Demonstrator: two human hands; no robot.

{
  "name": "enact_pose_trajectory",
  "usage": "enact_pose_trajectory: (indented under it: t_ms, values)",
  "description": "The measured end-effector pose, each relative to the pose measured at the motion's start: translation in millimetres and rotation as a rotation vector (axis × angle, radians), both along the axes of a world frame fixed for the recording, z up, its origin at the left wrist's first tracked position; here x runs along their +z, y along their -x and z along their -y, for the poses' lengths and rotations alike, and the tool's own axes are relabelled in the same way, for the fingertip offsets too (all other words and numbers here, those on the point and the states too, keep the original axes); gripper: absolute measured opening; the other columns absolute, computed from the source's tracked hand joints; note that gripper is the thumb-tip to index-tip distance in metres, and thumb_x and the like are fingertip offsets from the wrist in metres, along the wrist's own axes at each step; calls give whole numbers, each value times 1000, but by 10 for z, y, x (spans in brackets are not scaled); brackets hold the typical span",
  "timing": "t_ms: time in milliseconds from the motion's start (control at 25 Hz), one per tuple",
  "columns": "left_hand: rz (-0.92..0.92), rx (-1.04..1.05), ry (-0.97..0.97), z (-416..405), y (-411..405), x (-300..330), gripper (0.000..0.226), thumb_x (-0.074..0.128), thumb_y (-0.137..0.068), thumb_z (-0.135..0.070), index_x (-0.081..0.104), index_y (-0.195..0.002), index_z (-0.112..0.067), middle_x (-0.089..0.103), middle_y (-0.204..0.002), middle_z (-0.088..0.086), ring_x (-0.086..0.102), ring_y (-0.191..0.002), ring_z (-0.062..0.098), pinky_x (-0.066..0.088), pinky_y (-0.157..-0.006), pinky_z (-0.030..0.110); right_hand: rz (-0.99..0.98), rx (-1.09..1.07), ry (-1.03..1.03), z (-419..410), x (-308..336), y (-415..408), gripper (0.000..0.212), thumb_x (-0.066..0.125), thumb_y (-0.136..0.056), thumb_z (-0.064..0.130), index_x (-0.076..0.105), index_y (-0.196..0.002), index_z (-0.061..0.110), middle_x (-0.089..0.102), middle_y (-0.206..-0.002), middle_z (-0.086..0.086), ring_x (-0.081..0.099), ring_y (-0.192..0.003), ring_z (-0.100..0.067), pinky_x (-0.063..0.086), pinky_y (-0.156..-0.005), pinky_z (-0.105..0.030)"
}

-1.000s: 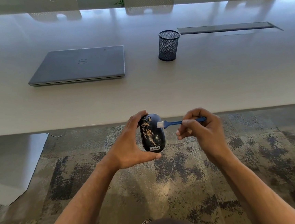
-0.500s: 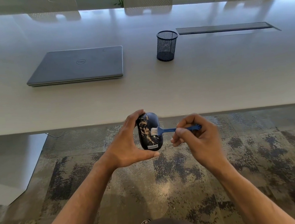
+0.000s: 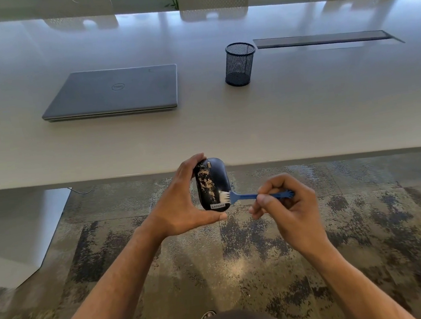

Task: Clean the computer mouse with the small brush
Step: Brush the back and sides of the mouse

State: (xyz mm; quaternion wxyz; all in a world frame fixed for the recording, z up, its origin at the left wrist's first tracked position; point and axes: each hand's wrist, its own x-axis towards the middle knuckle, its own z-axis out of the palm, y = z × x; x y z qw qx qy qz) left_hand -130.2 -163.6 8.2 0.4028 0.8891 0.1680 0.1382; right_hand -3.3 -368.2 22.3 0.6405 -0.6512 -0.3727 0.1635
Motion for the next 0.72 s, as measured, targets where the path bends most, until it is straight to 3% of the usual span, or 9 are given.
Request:
enact_pose_trajectory:
  t_ms: [160,360,560,720]
  values:
    - [8,10,13,-7,31,-4,122,82,-52,-66,21,-152,-31,36,-150,-8,41,-134,11,33,-112,31,-56,-21,-95,93,25,-24,7,68,-84,20,66,-88,15,72,-73,-11,72,-63,-27,61,-61,-34]
    - [6,2,1,33,20,5,122,81,-53,-67,20,-152,-30,37,-151,-5,41,-134,11,34,-110,31,27,42,-53,61,-54,87,6,66,-85,23,66,-91,20,74,-76,-8,74,-66,-23,62,-63,-35]
    - [3,23,6,15,43,11,123,82,-51,-67,20,-151,-34,36,-152,-8,40,-134,11,33,-112,32,3,19,-100,171,-50,-41,5,66,-85,22,67,-89,24,73,-74,-7,73,-65,-28,62,-63,-46]
    - [-3,10,-5,61,24,29,123,81,-51,-69,19,-151,-35,36,-152,-6,41,-134,12,34,-111,33,57,83,-101,96,-70,53,6,66,-88,20,66,-93,23,74,-76,-3,74,-67,-25,62,-62,-39]
